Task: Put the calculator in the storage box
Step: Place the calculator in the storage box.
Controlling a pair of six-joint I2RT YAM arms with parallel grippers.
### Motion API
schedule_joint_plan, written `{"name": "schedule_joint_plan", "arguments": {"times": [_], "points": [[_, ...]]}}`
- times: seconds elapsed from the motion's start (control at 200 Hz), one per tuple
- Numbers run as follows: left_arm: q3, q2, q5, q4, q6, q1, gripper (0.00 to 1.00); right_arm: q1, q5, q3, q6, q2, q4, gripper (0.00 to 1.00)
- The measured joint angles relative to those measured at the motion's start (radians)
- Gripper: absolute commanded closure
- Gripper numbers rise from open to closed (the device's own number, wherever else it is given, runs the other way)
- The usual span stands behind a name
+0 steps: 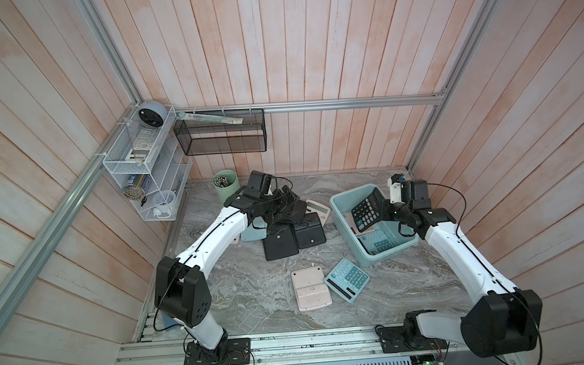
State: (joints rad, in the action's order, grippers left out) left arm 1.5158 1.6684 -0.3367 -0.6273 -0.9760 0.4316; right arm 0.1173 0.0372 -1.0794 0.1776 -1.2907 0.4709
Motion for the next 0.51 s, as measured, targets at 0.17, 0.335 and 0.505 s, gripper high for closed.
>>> {"name": "schedule_joint_plan", "arguments": {"times": [0.17, 0.335, 0.505], "points": [[0.095, 0.031, -0.005, -0.088, 0.016, -0.045, 0.00, 0.022, -0.042, 0.000, -0.024, -0.076, -0.019, 1.00], [0.134, 0.083, -0.022, -0.153, 0.029, -0.080, 0.00, 0.026, -0.038, 0.015, -0.026, -0.132, -0.092, 1.00], [0.171, 0.137, -0.040, -0.197, 0.037, -0.099, 0.00, 0.026, -0.028, 0.035, -0.021, -0.178, -0.151, 1.00]]}}
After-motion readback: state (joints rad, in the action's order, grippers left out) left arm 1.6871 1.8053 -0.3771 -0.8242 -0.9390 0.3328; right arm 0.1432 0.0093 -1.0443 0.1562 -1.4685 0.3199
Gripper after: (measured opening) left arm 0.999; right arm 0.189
